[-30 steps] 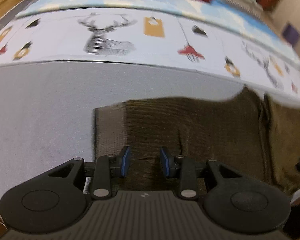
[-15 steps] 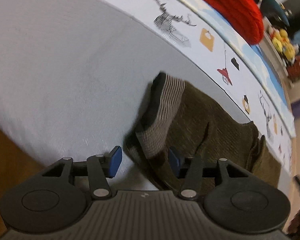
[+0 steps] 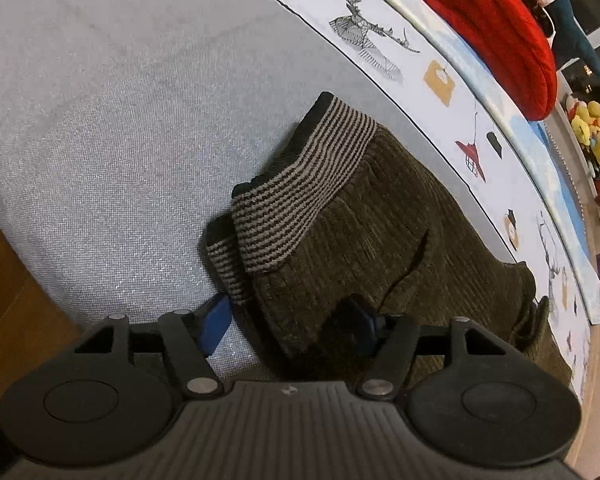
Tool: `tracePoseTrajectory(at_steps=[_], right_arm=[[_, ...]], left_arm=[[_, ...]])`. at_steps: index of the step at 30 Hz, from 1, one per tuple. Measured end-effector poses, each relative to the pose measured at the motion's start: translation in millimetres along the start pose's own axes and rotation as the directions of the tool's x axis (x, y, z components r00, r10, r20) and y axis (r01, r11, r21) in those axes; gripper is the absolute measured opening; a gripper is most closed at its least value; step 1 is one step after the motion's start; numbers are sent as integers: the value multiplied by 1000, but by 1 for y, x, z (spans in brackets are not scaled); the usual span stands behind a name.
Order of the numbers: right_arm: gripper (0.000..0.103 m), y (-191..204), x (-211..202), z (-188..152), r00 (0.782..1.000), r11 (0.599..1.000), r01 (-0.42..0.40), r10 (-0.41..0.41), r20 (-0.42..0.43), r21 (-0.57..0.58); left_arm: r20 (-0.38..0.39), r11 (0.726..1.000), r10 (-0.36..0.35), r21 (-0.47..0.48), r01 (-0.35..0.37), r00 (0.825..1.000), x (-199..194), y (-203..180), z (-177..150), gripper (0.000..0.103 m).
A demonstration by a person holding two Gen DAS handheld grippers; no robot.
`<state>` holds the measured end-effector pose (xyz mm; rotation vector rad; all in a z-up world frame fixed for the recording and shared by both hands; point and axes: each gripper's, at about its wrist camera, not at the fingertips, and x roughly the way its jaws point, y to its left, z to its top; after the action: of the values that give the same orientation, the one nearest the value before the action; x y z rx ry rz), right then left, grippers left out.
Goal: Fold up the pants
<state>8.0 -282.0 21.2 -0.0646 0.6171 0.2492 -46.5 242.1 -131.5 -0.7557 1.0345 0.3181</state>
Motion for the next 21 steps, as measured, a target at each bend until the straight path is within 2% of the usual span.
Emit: tracePoseTrajectory(at_steps=[2, 4, 6, 8, 9, 10, 11, 12, 13, 14, 15, 17, 19, 21], right_arm=[[55, -4, -1, 0, 1000, 1000, 2, -2, 3, 9], [55, -8, -2, 0, 1000, 1000, 4, -5, 5, 18], [55, -10, -3, 1, 1000, 1000, 7, -7, 9, 28], [55, -12, -3, 1, 1000, 999, 8, -9, 12, 38], [55, -12, -3, 1, 1000, 999, 8, -9, 11, 40], [55, -11, -3, 1, 1000, 999, 7, -8, 10, 39], [55, -10, -2, 1, 1000, 999, 6, -6, 8, 34], [55, -8, -1, 1, 1000, 1000, 5, -5, 4, 25], [55, -6, 1, 0, 1000, 1000, 6, -6, -1, 17], [55, -3, 2, 0, 1000, 1000, 7, -7, -4, 11], [55, -2, 3, 0, 1000, 1000, 8, -8, -7, 8], [55, 1, 4, -1, 1000, 1000, 9, -9, -14, 7], [55, 2, 4, -1, 1000, 1000, 10, -10, -16, 2], [55, 3, 5, -2, 1000, 1000, 16, -17, -19, -10]], left_arm=[[7, 999, 16, 28, -16, 1000, 0, -4, -1, 67], [12, 998, 22, 51, -23, 1000, -3, -7, -1, 53], [41, 999, -10, 41, 9, 999, -14, -8, 0, 41], [122, 993, -110, 60, 103, 986, -32, -12, -1, 41], [157, 984, -173, 70, 164, 972, -40, -13, -1, 41], [165, 979, -200, 81, 189, 966, -41, -13, -1, 45], [139, 983, -172, 84, 161, 975, -35, -12, 0, 59], [84, 993, -110, 59, 106, 990, -24, -8, 0, 63], [26, 998, -67, 8, 67, 997, -11, 0, -1, 63], [-6, 996, -73, -53, 73, 997, -4, 10, -3, 62], [15, 993, -90, -81, 91, 996, -5, 14, -5, 62], [22, 986, -140, -86, 141, 990, -7, 11, -5, 63], [12, 989, -129, -71, 129, 992, -4, 8, -4, 63], [12, 986, -125, -106, 126, 992, 1, 12, -4, 61]])
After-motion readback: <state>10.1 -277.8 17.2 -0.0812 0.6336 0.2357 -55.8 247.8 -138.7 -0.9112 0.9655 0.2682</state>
